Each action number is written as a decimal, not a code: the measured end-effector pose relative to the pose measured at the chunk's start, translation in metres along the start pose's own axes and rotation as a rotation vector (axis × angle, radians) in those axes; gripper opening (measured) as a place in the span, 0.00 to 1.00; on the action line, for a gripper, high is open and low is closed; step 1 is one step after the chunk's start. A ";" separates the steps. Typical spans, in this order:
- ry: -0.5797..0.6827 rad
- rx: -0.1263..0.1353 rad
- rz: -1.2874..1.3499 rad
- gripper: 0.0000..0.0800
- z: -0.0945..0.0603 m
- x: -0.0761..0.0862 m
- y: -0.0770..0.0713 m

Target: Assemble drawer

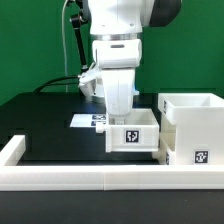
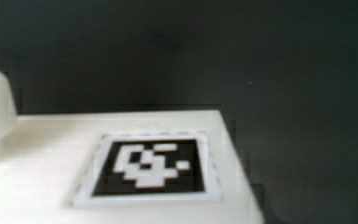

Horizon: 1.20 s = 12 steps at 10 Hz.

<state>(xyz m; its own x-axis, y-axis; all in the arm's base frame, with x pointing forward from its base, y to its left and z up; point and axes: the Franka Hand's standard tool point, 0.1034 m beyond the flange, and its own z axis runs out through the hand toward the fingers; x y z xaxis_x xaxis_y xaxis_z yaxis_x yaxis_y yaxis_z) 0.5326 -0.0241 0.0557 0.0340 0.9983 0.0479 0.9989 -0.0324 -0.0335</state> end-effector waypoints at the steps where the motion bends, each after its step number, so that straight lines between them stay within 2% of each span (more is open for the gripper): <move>1: 0.001 -0.013 -0.004 0.05 -0.002 0.003 0.003; 2: 0.001 -0.015 -0.007 0.05 -0.003 0.004 0.005; 4: 0.003 -0.041 -0.005 0.05 -0.002 0.006 0.007; 7: 0.005 -0.036 -0.003 0.05 0.000 0.007 0.006; 12: 0.010 -0.033 0.017 0.05 0.002 0.022 0.007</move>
Offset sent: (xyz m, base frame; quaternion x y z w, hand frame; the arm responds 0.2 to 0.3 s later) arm 0.0052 0.0051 0.0041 -0.0631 -0.0069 -0.0047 0.9980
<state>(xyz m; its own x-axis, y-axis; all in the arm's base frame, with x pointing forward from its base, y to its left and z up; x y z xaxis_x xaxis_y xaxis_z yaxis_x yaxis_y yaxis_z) 0.5398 -0.0023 0.0545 0.0512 0.9970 0.0573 0.9987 -0.0511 -0.0019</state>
